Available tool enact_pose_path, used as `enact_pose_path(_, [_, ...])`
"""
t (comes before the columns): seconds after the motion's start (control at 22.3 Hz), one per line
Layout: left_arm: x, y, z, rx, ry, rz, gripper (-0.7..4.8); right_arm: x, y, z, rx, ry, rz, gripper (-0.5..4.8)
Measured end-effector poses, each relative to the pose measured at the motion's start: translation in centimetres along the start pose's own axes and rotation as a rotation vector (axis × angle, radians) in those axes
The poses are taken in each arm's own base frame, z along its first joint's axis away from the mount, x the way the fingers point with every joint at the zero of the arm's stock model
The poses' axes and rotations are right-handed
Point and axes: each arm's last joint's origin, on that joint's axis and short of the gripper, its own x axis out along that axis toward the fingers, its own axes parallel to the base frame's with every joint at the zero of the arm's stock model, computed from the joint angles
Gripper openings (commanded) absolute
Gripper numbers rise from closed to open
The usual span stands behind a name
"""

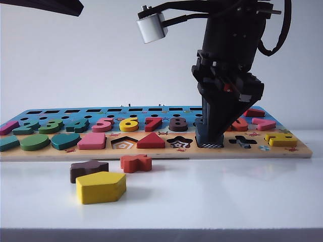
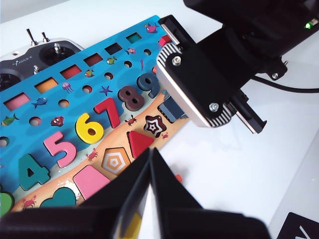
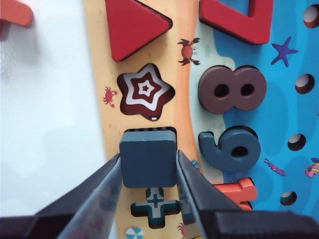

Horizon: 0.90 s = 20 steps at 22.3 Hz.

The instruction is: Insert the cube into the slot.

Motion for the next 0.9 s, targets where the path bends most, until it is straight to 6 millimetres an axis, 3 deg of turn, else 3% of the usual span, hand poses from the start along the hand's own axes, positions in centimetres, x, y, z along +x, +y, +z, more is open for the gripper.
enact_pose_path(0.9, [0.0, 0.06, 0.05, 0.0, -0.007, 0.022, 0.17, 0.56, -0.5, -0.11, 0.02, 0.027, -0.041, -0.05])
